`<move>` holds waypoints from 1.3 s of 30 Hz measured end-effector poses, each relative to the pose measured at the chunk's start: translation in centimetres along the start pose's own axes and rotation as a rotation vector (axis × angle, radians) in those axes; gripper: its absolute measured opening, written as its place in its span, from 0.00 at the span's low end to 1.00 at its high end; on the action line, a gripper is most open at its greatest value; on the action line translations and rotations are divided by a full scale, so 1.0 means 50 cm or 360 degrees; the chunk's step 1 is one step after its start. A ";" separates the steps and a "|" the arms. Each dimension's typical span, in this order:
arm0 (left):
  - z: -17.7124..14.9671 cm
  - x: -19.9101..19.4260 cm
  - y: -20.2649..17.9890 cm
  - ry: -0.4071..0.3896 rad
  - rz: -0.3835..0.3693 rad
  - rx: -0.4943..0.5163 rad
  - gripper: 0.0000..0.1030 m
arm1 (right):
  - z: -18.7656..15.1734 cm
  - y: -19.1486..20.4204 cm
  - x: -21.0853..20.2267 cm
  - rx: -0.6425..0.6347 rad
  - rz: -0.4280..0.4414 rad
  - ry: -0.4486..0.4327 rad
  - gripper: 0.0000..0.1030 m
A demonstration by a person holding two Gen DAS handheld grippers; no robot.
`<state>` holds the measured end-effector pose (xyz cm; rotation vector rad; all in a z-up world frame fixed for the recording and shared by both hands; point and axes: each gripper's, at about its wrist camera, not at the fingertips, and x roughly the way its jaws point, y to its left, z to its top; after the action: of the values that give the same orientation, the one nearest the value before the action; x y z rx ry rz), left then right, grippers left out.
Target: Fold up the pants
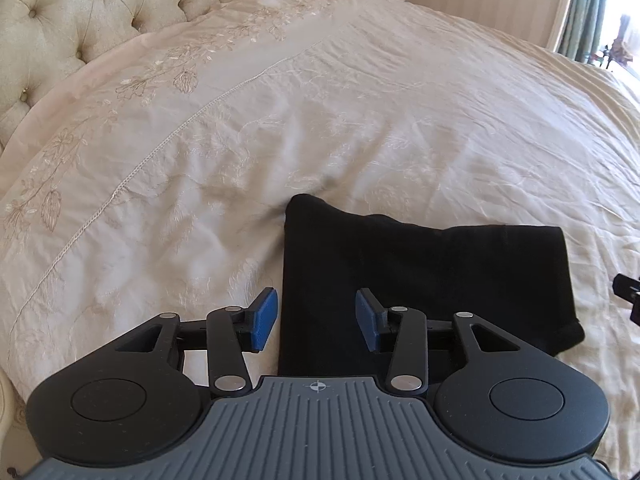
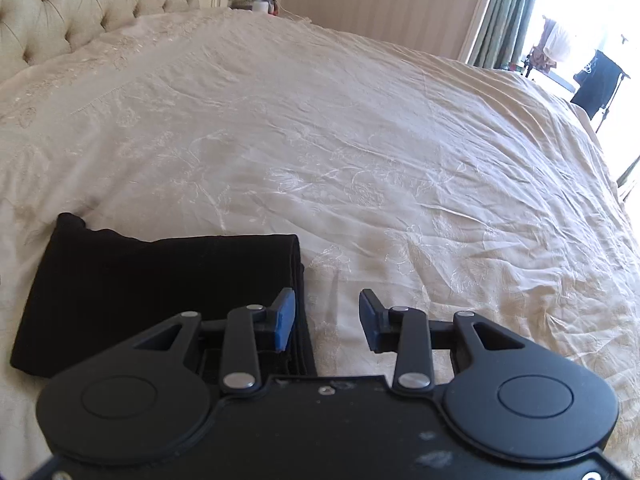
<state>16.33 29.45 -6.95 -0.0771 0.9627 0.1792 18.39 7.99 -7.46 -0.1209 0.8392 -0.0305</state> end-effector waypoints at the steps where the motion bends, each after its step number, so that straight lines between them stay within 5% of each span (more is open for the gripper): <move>1: -0.008 -0.011 -0.009 0.0005 0.0002 -0.0009 0.43 | -0.005 -0.004 -0.015 0.0019 0.0053 0.0013 0.37; 8: -0.064 -0.097 -0.087 -0.0043 0.0013 0.0084 0.50 | -0.058 -0.036 -0.104 0.0203 0.0402 0.0188 0.37; 16: -0.115 -0.159 -0.132 0.0021 0.0010 0.0087 0.50 | -0.115 -0.065 -0.198 0.0241 0.0414 0.0138 0.37; 39: -0.177 -0.258 -0.155 -0.0091 0.0071 0.0159 0.51 | -0.168 -0.093 -0.310 0.0233 0.0450 0.0027 0.38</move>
<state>3.43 19.03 -1.53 0.0412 0.9156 0.1735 1.87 3.72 -0.98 0.1363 0.8616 0.1725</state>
